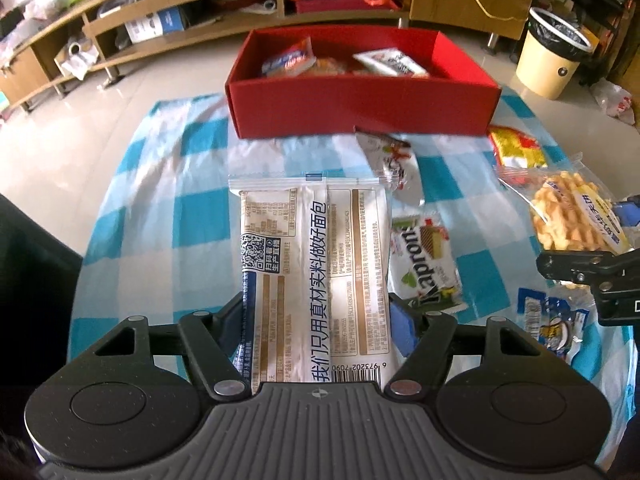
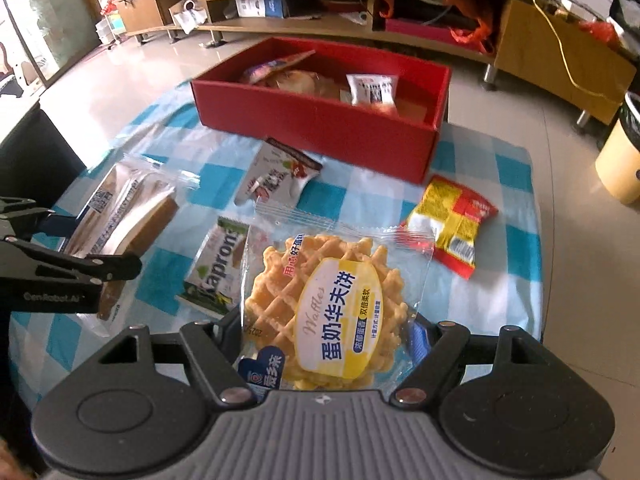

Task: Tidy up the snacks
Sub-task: 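Lift and carry both held packets over the red box with both grippers, then lower both packets into the red box and open both grippers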

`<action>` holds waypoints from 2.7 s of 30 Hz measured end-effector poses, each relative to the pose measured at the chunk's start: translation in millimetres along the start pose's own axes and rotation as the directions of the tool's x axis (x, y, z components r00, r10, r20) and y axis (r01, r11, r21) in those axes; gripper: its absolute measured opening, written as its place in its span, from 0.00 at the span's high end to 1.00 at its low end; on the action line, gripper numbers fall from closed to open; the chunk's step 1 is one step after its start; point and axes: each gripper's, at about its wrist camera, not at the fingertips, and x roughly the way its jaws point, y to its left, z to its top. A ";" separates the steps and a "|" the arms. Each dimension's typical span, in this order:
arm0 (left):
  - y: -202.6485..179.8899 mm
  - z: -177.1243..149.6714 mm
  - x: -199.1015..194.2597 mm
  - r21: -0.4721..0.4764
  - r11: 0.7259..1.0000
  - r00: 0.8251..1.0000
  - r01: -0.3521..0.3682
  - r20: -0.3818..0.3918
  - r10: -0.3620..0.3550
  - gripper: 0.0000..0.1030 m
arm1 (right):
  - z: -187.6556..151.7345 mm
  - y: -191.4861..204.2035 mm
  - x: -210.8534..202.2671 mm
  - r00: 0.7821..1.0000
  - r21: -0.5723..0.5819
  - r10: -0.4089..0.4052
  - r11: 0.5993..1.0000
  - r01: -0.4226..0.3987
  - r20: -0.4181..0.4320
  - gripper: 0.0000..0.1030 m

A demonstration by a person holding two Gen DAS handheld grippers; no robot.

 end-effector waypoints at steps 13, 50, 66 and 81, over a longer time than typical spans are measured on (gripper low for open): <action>-12.0 24.5 -28.8 0.022 1.000 0.997 -0.010 0.071 0.009 0.26 | 21.6 7.0 -30.6 0.998 -0.025 -0.002 1.000 0.004 0.057 0.30; -22.5 107.3 -41.1 0.020 0.999 0.985 -0.042 0.168 0.038 0.26 | 100.1 -7.1 -42.2 0.987 0.011 -0.027 1.000 0.025 0.161 0.30; -24.3 149.0 -20.3 0.035 0.996 0.983 -0.077 0.172 0.070 0.27 | 137.5 -26.8 -23.9 0.985 0.051 -0.045 0.998 0.037 0.164 0.30; -26.0 188.3 28.4 0.027 0.995 0.987 -0.095 0.135 0.090 0.27 | 171.8 -55.3 21.6 0.990 0.106 -0.047 0.994 0.032 0.136 0.30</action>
